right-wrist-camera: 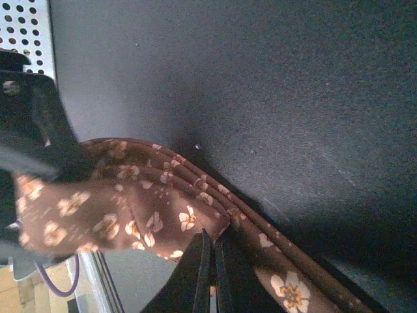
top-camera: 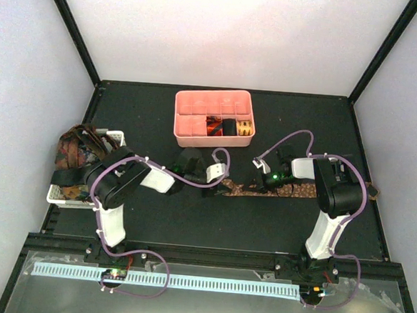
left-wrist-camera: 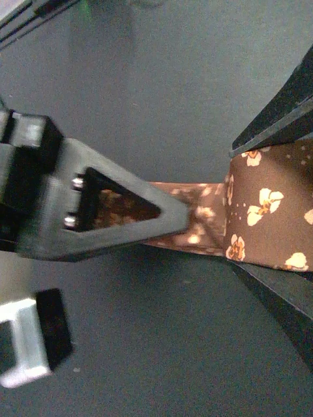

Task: Roll the ties
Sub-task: Roll the tie at the center of the board.

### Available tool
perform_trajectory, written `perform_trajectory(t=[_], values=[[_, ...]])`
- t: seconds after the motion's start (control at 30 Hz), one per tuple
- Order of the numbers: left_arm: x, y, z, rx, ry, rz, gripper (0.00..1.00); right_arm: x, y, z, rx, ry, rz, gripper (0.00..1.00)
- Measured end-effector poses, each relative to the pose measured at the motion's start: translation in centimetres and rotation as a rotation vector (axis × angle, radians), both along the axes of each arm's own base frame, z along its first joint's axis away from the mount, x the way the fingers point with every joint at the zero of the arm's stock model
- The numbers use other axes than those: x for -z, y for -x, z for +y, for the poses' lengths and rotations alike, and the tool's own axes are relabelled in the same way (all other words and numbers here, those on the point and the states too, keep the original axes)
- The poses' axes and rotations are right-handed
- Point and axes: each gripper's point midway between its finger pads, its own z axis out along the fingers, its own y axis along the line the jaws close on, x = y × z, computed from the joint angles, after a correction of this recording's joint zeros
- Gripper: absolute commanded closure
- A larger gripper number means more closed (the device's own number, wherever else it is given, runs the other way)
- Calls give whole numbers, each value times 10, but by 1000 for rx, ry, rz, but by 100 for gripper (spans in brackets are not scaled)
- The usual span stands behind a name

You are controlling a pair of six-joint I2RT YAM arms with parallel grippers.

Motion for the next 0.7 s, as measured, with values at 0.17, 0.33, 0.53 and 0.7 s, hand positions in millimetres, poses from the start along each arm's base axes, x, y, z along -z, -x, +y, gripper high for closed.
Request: perform_trajectory(t=[0.17, 0.33, 0.53, 0.7], values=[[-22, -7, -28, 51, 26, -64, 59, 0, 0, 0, 0, -3, 2, 98], [-11, -8, -42, 73, -4, -51, 59, 0, 0, 0, -1, -4, 2, 98], [19, -11, -47, 66, -83, -7, 62, 0, 0, 1, -1, -5, 2, 98], [29, -10, -46, 72, -125, -1, 64, -1, 0, 0, -2, -5, 2, 91]])
